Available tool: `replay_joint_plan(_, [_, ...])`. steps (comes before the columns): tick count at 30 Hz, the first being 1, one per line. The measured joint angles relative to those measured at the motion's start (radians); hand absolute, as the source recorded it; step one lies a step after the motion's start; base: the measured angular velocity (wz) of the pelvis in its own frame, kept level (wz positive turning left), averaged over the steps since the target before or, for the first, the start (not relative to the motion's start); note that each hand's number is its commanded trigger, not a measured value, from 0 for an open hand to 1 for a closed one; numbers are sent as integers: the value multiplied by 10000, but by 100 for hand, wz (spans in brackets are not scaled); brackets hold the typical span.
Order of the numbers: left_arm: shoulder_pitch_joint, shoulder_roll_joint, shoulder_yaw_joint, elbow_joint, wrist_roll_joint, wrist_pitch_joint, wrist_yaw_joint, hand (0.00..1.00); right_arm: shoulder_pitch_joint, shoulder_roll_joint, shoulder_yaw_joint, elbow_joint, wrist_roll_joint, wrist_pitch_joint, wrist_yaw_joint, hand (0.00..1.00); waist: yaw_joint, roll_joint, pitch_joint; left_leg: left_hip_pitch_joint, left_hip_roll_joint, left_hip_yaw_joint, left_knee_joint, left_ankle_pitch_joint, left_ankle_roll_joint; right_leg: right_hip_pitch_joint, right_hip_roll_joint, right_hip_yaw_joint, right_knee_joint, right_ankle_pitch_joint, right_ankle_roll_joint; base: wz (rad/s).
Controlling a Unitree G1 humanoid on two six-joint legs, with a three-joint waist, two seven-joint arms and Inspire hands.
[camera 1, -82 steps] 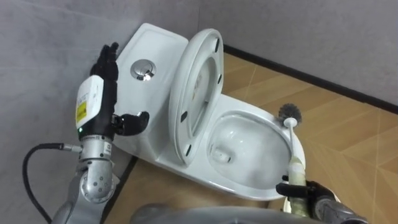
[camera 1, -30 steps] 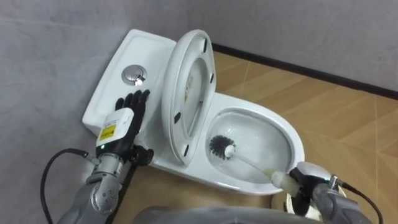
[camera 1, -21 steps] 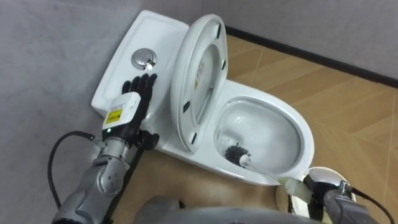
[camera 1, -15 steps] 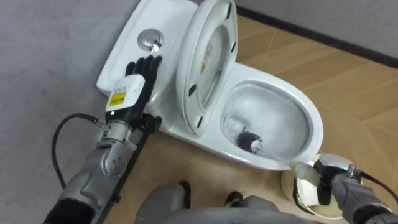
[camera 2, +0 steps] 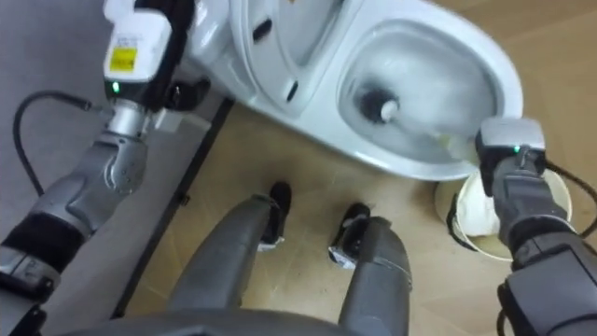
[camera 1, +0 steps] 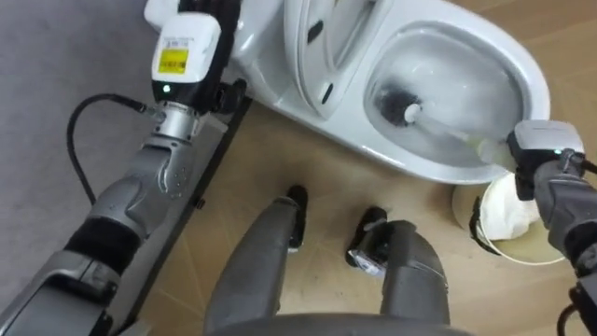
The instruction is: Brush toilet
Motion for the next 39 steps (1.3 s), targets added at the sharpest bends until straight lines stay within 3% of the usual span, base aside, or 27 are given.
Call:
replay_joint_plan(3, [-695,165,-295,396,-17,128,866,0,-700,-17,132,-283,2,435,56,100,161,26,43,-900,28,-37,472,54,-132,-952,7,81,573,-31,-191,-1])
replay_joint_plan(7, [-1147,276,-295,692,-9,236,1723,0,-1198,-404,557,-697,46,448,143,100,200,-61,103,-1500,109,-34,640,147,-284,-1616,32,89,836,44,-411,-6])
replay_joint_plan(8, [-1275,430,-303,758,-8,251,1934,0,-1311,-462,733,-847,211,438,142,100,183,-162,166,-1585,131,-22,627,181,-349,-1742,43,101,879,51,-492,-9])
replay_joint_plan(12, [-1559,1043,-304,845,-26,261,2426,0,-2085,-429,845,-838,1031,362,156,100,32,-389,280,-1936,214,-43,488,412,-563,-2211,135,100,886,190,-740,-4])
replay_joint_plan(16, [-1674,1113,-288,1121,-32,512,2754,0,-2469,-443,844,-819,1848,243,125,100,-22,-545,309,-1966,303,-29,366,532,-610,-2331,256,171,849,273,-839,-3])
replay_joint_plan(20, [-1607,1118,-260,1140,-27,959,3016,0,-2565,-678,724,-785,2794,-76,-33,100,-294,-682,269,-1944,269,-29,214,688,-650,-2376,218,167,852,316,-913,5])
replay_joint_plan(24, [-1462,1107,-106,1082,-21,1335,2983,0,-2933,-810,602,-779,2965,-226,-259,100,-745,-706,260,-1865,152,-36,224,879,-615,-2324,95,169,900,349,-881,7])
replay_joint_plan(28, [-1465,1093,-79,1119,33,1576,2506,0,-2892,-792,382,-785,2810,-159,-289,100,-821,-778,262,-1622,146,25,305,883,-574,-2078,57,196,893,359,-800,-7])
replay_joint_plan(29, [-1468,1096,-80,1129,89,1694,2318,0,-2871,-747,395,-878,2526,-44,-287,100,-818,-778,262,-1509,156,55,283,875,-550,-1978,55,211,863,333,-712,-10])
replay_joint_plan(34, [-1176,1094,-99,1074,181,1886,1882,0,-1983,-646,454,-2473,1682,468,-28,100,-652,-749,246,-1195,309,112,223,741,-460,-1565,234,213,558,503,-659,-13])
replay_joint_plan(39, [-674,1076,-95,908,176,1892,1666,0,-410,-562,464,-4413,303,1108,647,100,-348,-616,167,-997,412,90,174,705,-476,-1254,399,154,256,642,-553,-7])
